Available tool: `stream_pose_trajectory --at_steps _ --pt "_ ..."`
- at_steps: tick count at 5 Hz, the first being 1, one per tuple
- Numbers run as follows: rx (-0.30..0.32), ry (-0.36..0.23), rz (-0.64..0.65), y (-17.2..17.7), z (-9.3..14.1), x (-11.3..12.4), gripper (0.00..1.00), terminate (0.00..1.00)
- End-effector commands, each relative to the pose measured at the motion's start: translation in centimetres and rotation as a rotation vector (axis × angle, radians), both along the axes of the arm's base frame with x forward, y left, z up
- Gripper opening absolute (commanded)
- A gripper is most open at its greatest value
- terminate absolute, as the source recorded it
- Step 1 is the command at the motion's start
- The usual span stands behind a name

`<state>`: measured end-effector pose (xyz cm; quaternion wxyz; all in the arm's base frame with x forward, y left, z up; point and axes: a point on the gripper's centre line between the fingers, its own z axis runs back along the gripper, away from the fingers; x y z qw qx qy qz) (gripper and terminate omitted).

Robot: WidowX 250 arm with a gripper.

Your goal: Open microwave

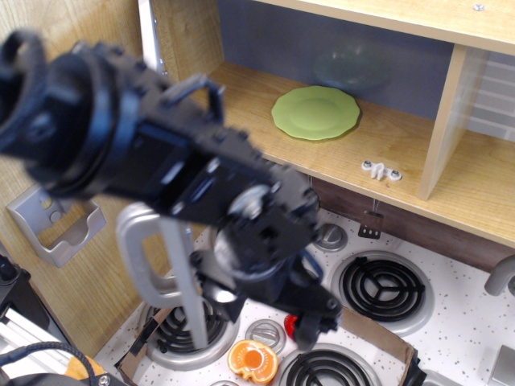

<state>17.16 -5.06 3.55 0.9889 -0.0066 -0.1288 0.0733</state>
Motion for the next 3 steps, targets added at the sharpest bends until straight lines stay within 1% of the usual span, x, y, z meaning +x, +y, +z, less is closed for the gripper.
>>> stream_pose_trajectory --at_steps 1,2,3 --pt "-0.017 -0.004 0.034 0.88 0.10 -1.19 1.00 0.00" --pt "-0.083 0.026 0.047 0.80 -0.49 -0.86 1.00 0.00" --pt "-0.083 0.026 0.047 0.80 -0.49 -0.86 1.00 1.00"
